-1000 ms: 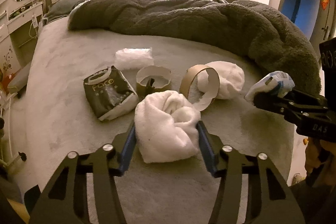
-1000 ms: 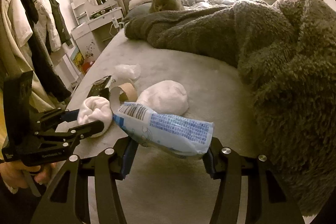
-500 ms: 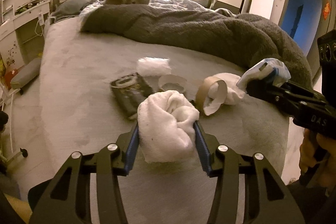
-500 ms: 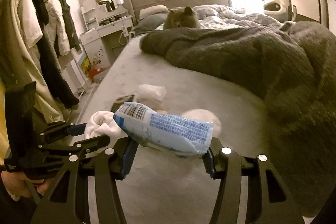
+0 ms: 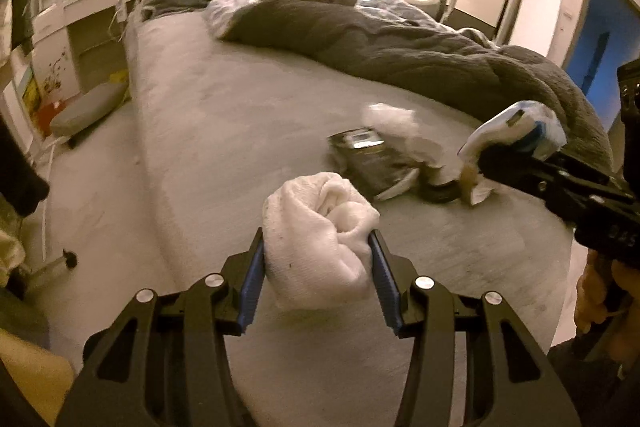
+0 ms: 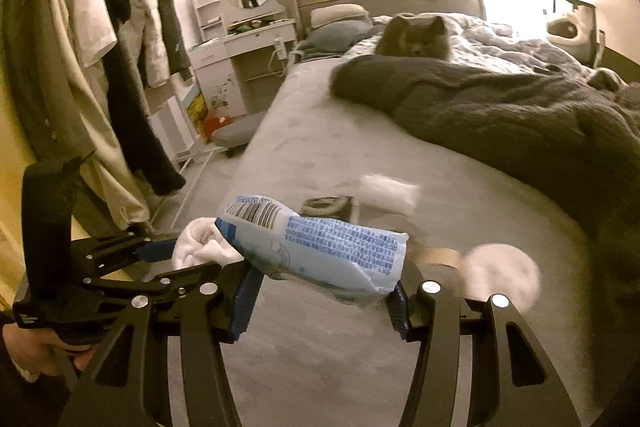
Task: Collect trash
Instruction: 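Carry the tissue with the left gripper while the right carries the wrapper to the bin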
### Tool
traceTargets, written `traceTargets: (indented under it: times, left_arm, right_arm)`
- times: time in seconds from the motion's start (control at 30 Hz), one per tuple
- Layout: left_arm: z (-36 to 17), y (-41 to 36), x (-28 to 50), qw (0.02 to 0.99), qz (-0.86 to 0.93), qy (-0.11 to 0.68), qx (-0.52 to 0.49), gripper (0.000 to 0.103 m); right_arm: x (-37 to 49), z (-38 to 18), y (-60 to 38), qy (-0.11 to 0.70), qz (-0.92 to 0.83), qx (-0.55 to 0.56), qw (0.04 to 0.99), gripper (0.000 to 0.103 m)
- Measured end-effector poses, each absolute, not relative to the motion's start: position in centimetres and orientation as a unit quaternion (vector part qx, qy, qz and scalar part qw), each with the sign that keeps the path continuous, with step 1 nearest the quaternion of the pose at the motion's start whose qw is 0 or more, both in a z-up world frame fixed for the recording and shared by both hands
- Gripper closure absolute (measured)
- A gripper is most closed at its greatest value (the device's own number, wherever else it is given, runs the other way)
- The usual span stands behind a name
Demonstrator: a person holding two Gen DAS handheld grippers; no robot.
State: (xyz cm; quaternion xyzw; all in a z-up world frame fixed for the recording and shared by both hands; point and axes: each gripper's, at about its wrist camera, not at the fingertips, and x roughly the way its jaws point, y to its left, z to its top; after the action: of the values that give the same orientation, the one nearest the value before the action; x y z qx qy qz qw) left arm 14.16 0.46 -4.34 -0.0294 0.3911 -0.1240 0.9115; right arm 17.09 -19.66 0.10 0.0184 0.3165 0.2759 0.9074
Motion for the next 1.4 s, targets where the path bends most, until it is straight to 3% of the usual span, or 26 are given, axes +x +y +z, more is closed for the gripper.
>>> traceTargets:
  times: [0.57,1.4]
  left_arm:
    - [-6.5,9.9,12.0,0.895,-0.067,0.435,-0.064,0.050]
    - [-14.5,20.0,8.9,0.803,0.008,0.582,-0.132,0.049]
  right_arm:
    - [17.0,0.7,-8.9,0.331,0.348,0.002,0.877,0.048]
    - [16.3,-2.8,3.0,0.402,0.402,-0.040,0.822,0.048]
